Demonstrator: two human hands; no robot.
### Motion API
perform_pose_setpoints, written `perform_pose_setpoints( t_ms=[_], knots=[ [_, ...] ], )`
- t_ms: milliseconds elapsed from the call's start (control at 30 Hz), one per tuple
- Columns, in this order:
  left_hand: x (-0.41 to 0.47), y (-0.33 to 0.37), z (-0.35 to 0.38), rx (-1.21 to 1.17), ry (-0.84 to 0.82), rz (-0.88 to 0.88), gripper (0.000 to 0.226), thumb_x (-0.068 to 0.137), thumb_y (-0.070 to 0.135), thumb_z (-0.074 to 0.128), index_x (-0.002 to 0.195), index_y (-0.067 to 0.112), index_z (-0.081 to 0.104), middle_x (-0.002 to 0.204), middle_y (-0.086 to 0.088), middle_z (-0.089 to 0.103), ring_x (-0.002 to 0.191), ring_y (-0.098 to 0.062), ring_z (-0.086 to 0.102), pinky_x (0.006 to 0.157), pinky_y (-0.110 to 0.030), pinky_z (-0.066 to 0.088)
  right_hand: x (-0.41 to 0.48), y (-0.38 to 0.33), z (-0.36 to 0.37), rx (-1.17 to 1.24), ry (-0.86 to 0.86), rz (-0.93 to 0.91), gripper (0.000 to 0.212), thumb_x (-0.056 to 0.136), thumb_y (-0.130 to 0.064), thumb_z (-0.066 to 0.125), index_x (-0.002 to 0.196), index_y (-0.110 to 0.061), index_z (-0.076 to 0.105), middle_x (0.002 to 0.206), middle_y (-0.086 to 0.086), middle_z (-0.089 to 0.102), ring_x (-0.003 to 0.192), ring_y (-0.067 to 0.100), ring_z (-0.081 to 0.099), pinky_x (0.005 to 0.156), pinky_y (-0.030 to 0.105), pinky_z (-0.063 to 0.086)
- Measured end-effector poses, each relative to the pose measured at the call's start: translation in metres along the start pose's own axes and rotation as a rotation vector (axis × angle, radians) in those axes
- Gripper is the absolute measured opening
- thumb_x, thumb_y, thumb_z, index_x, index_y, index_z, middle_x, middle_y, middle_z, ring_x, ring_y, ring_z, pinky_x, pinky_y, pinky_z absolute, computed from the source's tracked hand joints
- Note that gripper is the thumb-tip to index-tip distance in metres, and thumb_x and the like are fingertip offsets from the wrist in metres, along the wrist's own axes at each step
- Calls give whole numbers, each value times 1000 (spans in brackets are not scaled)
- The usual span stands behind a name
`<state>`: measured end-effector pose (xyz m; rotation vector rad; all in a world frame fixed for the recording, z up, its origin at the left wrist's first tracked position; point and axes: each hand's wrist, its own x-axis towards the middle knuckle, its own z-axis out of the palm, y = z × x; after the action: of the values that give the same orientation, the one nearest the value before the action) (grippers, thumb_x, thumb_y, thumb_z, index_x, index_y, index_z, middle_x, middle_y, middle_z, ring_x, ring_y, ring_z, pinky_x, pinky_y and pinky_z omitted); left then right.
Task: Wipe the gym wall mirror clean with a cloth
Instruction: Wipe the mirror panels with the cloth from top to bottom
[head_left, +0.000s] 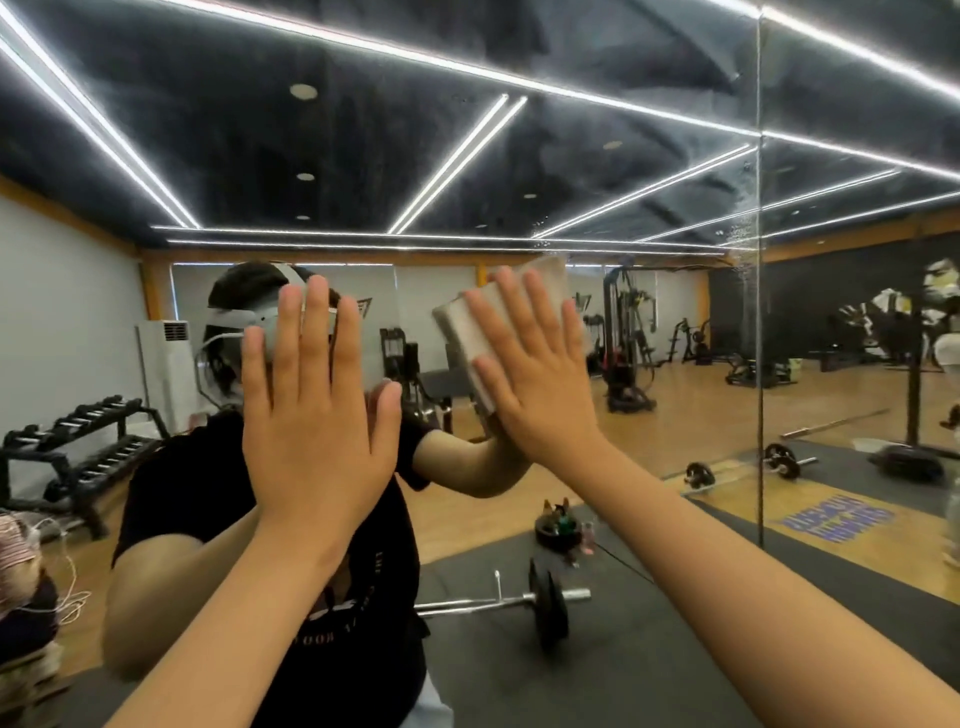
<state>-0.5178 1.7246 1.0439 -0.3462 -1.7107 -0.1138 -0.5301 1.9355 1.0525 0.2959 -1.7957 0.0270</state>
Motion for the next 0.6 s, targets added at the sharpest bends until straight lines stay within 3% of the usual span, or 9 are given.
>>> perform_pose_setpoints(
  t_ms=[167,333,500,600],
  knots=[
    [8,19,-2,3,-5,32,75,97,41,31,157,2,8,166,-16,3,154,-26,-1,124,-45,-2,-9,79,-12,-11,-42,241,59,102,-57,4,156,-32,0,167,0,-3,153,15,-9,123,47,-4],
    [22,71,8,-14,-16,147,75,96,44,23,156,0,11,165,-16,5,153,-28,5,124,-47,6,-20,137,-21,53,-26,415,62,99,-59,5,155,-33,-2,167,-2,-7,152,12,-13,123,43,-9],
    [30,112,27,5,-48,213,76,95,44,27,157,1,13,165,-15,5,153,-28,5,124,-47,4,-26,201,-37,125,32,617,71,94,-59,3,158,-28,2,167,-2,-3,153,14,-7,124,49,-3],
    [20,132,41,53,-90,189,79,96,45,27,157,0,5,165,-17,-2,153,-28,-1,124,-44,-4,-40,220,-33,103,36,642,69,96,-55,5,159,-25,4,167,2,-1,153,17,-5,123,51,1]
  ],
)
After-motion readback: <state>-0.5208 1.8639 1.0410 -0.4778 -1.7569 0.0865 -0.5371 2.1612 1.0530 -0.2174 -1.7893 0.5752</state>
